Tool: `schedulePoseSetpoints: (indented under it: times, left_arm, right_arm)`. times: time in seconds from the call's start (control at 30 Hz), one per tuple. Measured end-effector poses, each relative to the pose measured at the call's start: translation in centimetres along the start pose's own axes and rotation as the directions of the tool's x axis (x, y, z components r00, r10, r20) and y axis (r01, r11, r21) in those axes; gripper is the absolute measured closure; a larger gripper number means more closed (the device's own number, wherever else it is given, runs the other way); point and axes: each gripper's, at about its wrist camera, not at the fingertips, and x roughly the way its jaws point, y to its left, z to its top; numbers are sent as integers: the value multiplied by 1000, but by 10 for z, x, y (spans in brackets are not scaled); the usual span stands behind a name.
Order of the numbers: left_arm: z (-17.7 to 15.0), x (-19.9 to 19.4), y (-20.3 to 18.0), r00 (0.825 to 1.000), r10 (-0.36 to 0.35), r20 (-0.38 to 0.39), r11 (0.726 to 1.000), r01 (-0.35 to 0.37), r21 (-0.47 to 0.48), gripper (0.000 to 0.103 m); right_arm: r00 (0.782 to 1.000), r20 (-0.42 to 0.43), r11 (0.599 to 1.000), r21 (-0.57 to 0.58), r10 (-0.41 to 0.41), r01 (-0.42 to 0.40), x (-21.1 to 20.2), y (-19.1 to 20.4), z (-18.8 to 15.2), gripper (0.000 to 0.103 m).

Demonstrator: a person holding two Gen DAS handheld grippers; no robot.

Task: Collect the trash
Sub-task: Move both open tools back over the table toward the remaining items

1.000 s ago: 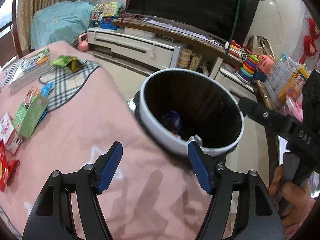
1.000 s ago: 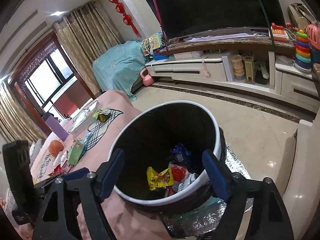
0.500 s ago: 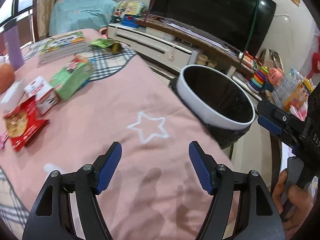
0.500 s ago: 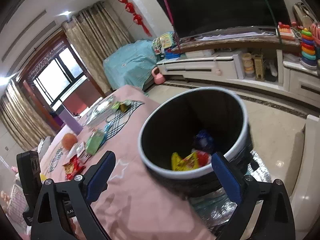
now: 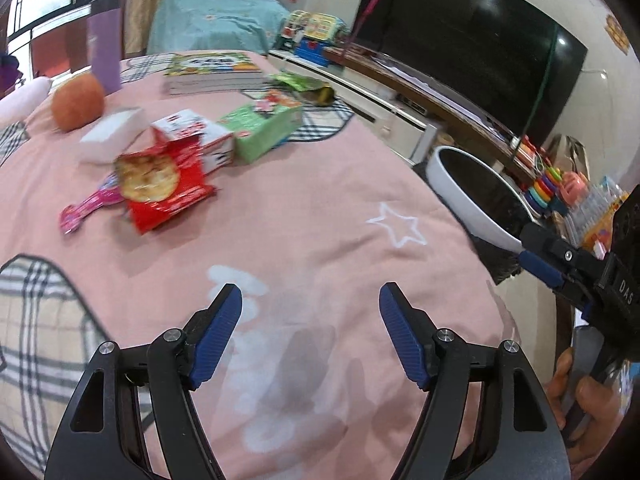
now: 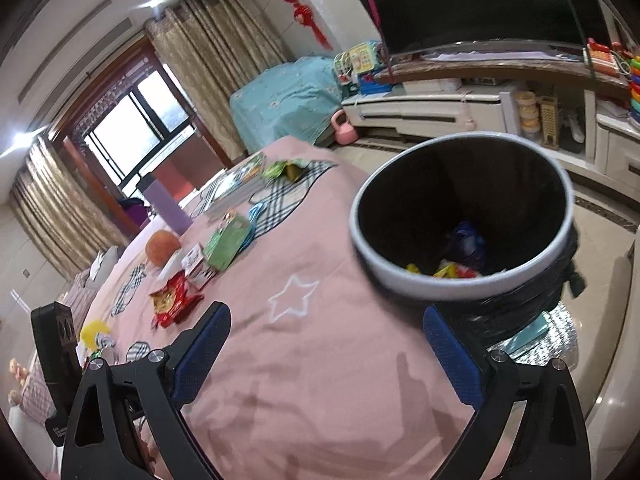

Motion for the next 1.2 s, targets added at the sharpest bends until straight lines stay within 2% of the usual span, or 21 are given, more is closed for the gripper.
schedulePoseSetpoints:
  times: [0.57,1.2]
  left_arm:
    - [-18,-19,70,998,63,5,993,-62,-105,30]
    - [3,-12,94,998,61,0,987,-60,-150,30]
  right_arm:
    - [993,-109,997,-60,49,-56,37,49,-30,5]
    - [983,-169,992,-93,66,-82,79,74,-22,5]
